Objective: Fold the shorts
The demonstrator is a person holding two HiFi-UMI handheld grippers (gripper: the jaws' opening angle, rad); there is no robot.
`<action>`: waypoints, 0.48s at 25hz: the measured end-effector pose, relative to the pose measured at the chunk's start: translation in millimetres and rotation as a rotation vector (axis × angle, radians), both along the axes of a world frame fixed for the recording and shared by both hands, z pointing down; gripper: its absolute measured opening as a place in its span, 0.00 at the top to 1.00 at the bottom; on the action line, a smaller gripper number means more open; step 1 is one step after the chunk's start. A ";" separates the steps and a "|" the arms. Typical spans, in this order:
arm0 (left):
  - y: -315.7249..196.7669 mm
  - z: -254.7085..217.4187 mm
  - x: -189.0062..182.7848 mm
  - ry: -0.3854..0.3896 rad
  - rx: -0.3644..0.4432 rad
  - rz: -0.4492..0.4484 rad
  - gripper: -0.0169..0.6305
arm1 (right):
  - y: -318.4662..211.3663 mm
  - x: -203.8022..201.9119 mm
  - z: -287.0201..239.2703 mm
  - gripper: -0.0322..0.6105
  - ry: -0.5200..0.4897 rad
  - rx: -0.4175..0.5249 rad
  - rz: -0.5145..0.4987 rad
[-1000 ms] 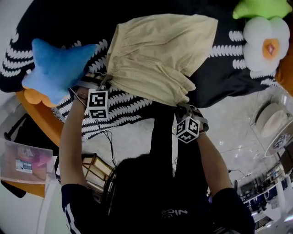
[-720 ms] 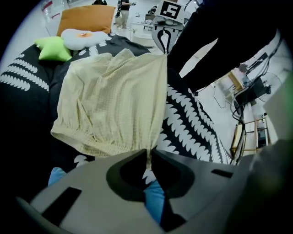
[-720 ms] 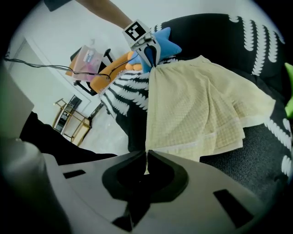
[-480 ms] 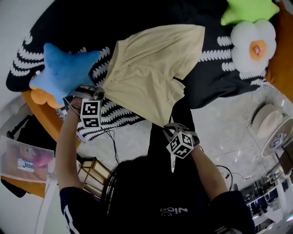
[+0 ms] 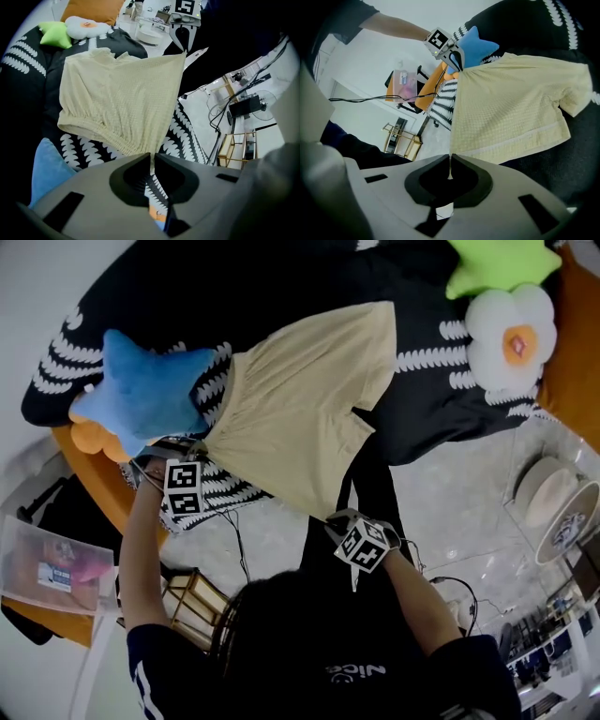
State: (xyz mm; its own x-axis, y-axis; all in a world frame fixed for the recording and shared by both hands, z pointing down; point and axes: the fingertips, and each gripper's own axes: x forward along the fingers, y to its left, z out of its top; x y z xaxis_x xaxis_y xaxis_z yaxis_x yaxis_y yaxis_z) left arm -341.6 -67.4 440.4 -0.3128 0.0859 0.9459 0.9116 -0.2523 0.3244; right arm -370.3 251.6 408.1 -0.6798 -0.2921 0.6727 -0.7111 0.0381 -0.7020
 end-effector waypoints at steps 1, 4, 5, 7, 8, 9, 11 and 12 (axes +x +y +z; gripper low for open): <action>1.6 0.5 -1.9 -0.003 -0.002 -0.011 0.93 | 0.5 1.6 -0.2 0.91 -0.004 -0.002 -0.001; 6.9 -0.8 2.9 -0.010 -0.014 -0.084 0.93 | 0.0 16.1 -4.2 0.91 -0.007 0.006 -0.010; 8.4 -3.0 6.2 -0.017 -0.019 -0.115 0.93 | -1.7 25.6 -7.3 0.91 0.003 0.017 -0.011; 11.2 -9.4 13.6 -0.032 -0.030 -0.173 0.93 | -5.3 50.8 -15.6 0.91 0.052 0.044 -0.007; 12.0 -13.1 18.3 -0.034 -0.037 -0.199 0.93 | -6.6 64.7 -20.5 0.91 0.081 0.056 -0.006; 11.9 -16.9 23.1 -0.033 -0.042 -0.224 0.93 | -7.9 78.1 -26.2 0.91 0.105 0.068 -0.006; 9.0 -23.5 31.5 -0.032 -0.049 -0.272 0.93 | -10.6 101.7 -40.9 0.91 0.111 0.093 -0.008; 7.1 -26.1 36.2 -0.032 -0.052 -0.302 0.93 | -12.3 113.5 -49.2 0.91 0.100 0.103 -0.009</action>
